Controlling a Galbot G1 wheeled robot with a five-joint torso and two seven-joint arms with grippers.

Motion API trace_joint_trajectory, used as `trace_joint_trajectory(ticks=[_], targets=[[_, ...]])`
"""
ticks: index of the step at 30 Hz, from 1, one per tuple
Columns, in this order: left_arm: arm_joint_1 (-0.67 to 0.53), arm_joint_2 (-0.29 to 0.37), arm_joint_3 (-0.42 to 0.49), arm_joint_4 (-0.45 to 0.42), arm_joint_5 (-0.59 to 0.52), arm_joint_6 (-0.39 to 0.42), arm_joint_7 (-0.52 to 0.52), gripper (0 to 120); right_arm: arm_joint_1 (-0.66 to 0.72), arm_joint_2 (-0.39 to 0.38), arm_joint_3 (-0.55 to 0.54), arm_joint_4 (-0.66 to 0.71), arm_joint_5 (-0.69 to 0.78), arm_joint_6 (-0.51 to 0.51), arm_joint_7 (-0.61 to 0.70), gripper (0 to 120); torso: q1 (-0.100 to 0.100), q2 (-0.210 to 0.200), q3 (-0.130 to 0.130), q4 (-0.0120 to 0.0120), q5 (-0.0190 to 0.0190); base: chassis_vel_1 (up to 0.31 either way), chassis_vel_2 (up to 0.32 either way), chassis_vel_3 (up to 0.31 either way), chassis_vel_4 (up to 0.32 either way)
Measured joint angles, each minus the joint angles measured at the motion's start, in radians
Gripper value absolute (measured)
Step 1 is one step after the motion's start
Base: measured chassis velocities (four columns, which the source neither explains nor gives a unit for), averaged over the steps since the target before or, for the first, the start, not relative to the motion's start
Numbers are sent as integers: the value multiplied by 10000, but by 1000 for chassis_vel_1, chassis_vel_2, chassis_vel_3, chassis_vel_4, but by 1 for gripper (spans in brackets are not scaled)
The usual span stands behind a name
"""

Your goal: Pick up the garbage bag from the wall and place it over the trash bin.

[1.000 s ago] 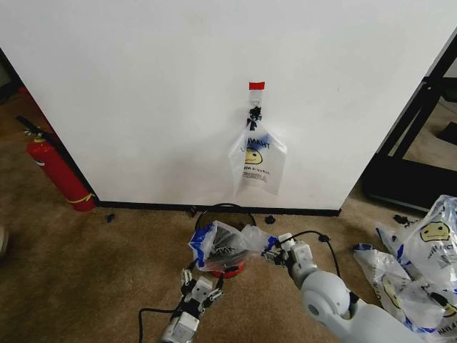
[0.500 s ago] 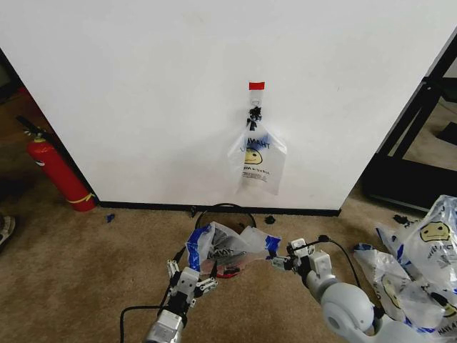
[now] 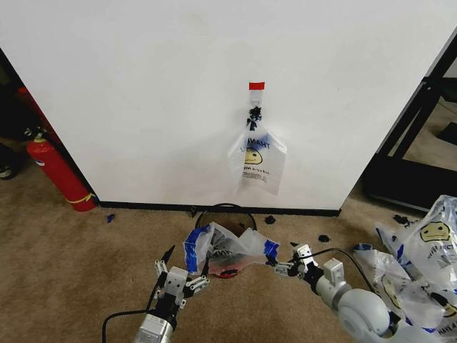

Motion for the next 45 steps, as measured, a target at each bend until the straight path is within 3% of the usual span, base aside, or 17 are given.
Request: trace_joint_trajectory(ticks=[7, 10, 13, 22, 28, 31, 35, 36, 37, 38, 40, 45], targets=[[-352, -21, -2, 36, -232, -75, 173, 100, 335, -145, 236, -1148, 845, 1470, -2249, 100, 0, 0, 0, 0, -1, 0, 0, 0, 0], [-788, 44, 44, 119, -555, -118, 388, 100, 757, -140, 439, -2076, 1345, 2092, -4909, 100, 0, 0, 1, 0, 1, 0, 0, 0, 0], [-1237, 149, 97, 266, -928, -183, 508, 100, 1010, -85, 574, -2550, 1498, 2241, -6282, 100, 1, 0, 1, 0, -1, 0, 0, 0, 0], [-2019, 428, 63, 535, -1690, -346, 598, 100, 991, 215, 1411, -2957, 925, 2432, -8082, 100, 1, -1, 1, 3, -2, 0, 0, 0, 0], [-2880, 1811, -498, 21, -3504, -337, 769, 100, -124, 219, 3238, -2032, 235, 2487, -9356, 100, 1, -2, 1, 0, 0, 0, 0, 0, 0], [-3382, 2292, -505, 42, -4150, -192, 1015, 100, -447, 272, 3735, -1676, 237, 2489, -9325, 100, 1, -2, 1, -2, -6, 0, 0, 0, 0], [-4193, 2849, -496, 392, -5427, 22, 1654, 100, -709, 587, 4202, -1038, 199, 2833, -8267, 100, 1, -2, 1, -4, -2, 0, 0, 0, 0], [-4633, 3026, -426, 634, -6105, 259, 2001, 100, -810, 872, 4321, -640, -9, 3191, -7116, 100, 1, -2, 1, 6, -1, 0, 0, 0, 0], [-4712, 3042, -399, 674, -6199, 299, 2044, 100, -838, 921, 4343, -572, -48, 3239, -6946, 100, 1, -2, 1, 8, 1, 0, 0, 0, 0], [-5895, 3059, 74, 1426, -7093, 710, 2705, 100, -1418, 1637, 4834, 436, -542, 3589, -4990, 100, 1, -2, 1, 9, -4, 0, 0, 0, 0], [-7362, 2963, 936, 2310, -7615, 1099, 3396, 100, -2255, 2442, 5321, 1435, -974, 3690, -3337, 100, 1, -2, 1, -6, -6, 0, 0, 0, 0], [-9049, 2860, 2112, 3279, -8329, 2589, 4368, 100, -3746, 3483, 6004, 2552, -1847, 3779, -1967, 100, 1, -2, 0, -2, 0, 0, 0, 0, 0]])
